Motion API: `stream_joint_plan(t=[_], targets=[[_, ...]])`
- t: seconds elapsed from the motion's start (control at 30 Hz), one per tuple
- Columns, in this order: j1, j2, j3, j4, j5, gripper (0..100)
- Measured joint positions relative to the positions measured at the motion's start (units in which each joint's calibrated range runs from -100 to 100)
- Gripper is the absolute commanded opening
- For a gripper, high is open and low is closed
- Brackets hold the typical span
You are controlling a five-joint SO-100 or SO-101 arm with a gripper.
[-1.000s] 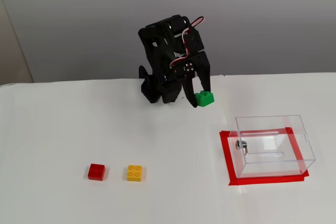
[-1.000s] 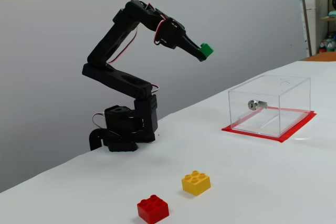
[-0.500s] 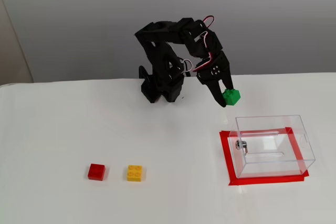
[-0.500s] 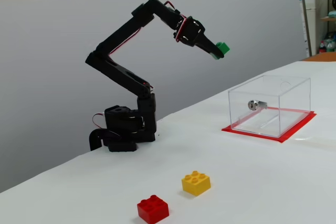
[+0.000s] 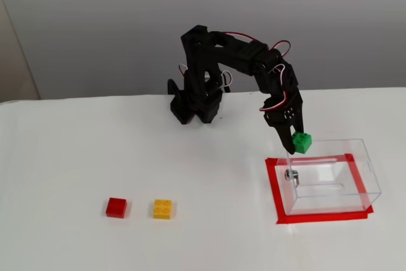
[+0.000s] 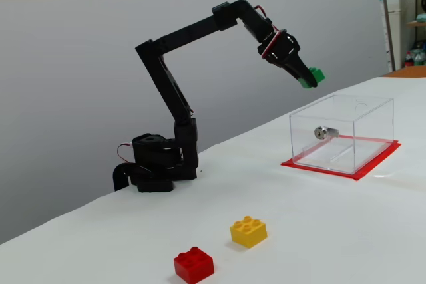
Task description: Pick the green lego brick and place it into the transparent box
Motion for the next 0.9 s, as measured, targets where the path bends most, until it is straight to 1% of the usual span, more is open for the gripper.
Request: stream_joint_plan(t=[0.5,0.67,0.9], targets=[[-7.6,21.2,-18.7,-0.2,0.0,13],[-8.1,24.9,-20.7,-0.2,0.1,13],[-8.1,25.5,-20.8,-0.2,0.1,13]])
